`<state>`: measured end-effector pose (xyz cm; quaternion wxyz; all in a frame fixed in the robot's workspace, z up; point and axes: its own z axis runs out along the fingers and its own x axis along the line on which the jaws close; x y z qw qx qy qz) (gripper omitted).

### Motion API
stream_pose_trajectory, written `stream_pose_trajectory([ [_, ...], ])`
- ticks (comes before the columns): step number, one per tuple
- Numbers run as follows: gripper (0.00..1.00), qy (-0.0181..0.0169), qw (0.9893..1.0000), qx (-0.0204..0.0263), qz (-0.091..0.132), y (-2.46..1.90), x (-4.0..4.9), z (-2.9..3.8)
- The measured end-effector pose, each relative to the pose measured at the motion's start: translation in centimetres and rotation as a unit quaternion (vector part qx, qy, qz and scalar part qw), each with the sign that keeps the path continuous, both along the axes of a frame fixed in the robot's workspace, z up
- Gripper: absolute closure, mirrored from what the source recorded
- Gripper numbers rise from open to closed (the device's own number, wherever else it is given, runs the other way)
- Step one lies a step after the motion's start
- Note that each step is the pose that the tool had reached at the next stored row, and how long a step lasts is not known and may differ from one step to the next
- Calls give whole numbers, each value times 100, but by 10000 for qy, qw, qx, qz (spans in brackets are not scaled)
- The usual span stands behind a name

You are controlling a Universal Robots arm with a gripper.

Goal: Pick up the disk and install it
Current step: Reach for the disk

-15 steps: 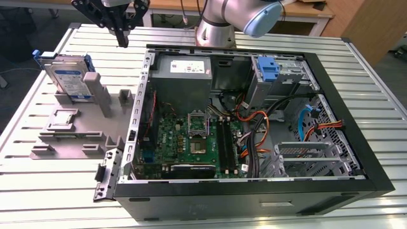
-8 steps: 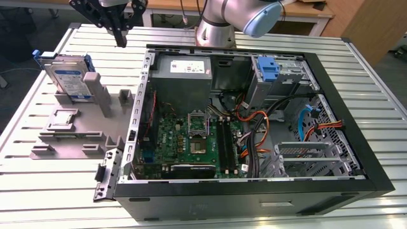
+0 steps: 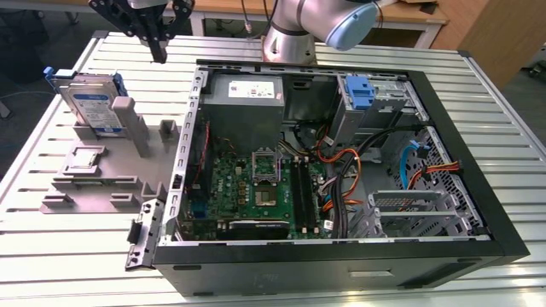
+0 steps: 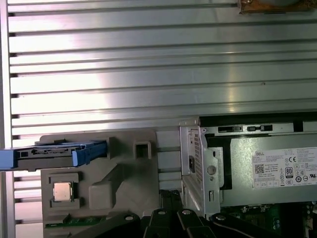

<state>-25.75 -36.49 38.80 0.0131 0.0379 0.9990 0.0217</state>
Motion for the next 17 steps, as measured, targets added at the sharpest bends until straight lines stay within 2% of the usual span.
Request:
stream_pose_trajectory([
  [17, 90, 0, 10000, 0, 0, 15, -108, -5],
])
